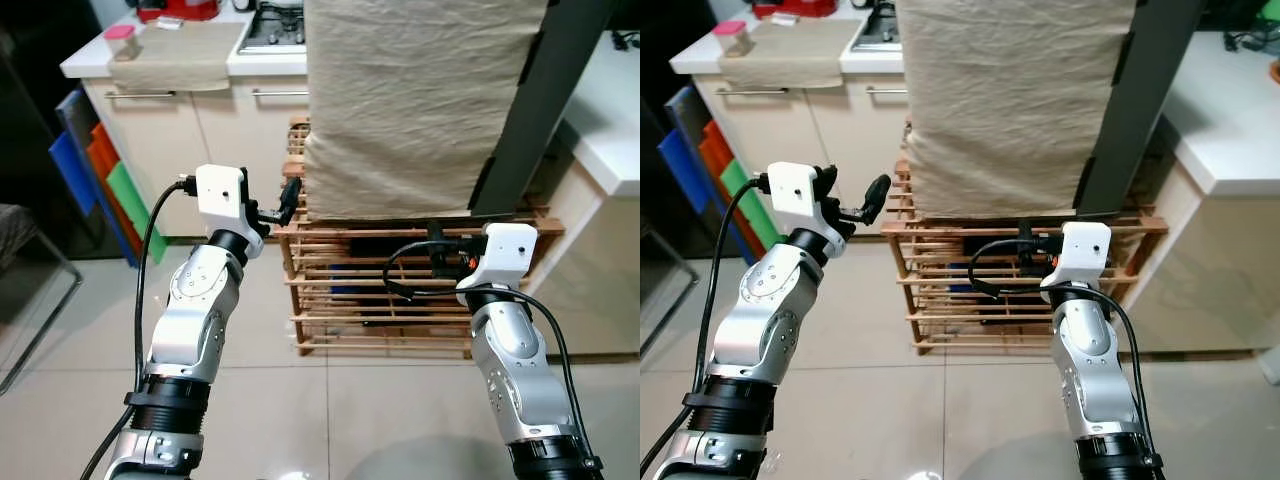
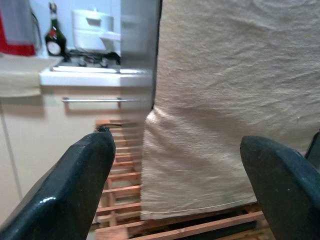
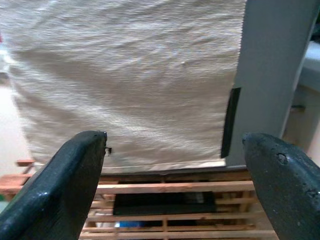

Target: Restocking fridge

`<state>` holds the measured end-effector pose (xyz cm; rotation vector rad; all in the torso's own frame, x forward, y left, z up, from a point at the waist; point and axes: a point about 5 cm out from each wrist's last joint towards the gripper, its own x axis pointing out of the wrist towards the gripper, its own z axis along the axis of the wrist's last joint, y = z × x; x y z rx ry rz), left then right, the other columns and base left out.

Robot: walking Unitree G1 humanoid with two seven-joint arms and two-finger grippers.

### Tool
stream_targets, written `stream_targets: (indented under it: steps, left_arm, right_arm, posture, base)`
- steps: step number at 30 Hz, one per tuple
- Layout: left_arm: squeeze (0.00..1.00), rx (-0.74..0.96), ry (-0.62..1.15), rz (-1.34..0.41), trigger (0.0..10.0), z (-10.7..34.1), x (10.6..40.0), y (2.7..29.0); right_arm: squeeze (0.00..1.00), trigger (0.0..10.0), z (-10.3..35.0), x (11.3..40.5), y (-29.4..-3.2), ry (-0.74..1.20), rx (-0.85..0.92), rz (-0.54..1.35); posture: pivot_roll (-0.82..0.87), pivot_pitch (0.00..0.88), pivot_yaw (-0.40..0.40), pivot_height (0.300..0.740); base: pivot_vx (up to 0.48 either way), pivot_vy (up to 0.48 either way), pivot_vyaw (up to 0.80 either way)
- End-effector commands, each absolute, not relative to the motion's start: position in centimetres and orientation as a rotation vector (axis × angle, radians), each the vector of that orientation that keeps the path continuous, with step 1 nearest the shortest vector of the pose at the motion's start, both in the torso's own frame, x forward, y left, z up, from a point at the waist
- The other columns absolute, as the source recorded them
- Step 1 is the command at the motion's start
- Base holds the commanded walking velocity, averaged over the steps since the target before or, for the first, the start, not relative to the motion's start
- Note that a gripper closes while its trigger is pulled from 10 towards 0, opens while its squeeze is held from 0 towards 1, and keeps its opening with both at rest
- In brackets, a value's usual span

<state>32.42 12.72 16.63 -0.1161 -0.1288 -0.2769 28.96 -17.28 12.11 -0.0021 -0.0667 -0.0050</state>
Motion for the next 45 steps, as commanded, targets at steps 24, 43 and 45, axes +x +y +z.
stream_targets:
  steps: [24,43,45]
  left_arm:
    - [0.0,-0.168,-0.107,-0.366,10.0,16.4,32.0,12.4]
    - [0.0,-0.092,-0.067,-0.36,10.0,15.5,32.3,12.6]
    - [0.0,-0.103,-0.078,-0.355,10.0,15.7,32.3,12.6]
  right_arm:
    - [0.0,10.0,12.0,28.4,-18.6,-0.098,-0.013,-0.063]
    - [0.0,10.0,12.6,27.5,-21.1,-0.13,-0.099,-0.194]
    - [0.0,10.0,12.7,27.7,-20.7,-0.133,-0.095,-0.181]
  posture:
    - [-0.09,0.0,0.067,0.74]
    - [-0.11,0.0,0.073,0.74]
    - [-0.1,0.0,0.071,0.74]
  base:
    - [0.062,0.458,-0.52]
    - [0.107,0.306,-0.43]
    - [0.328,0.345,-0.8]
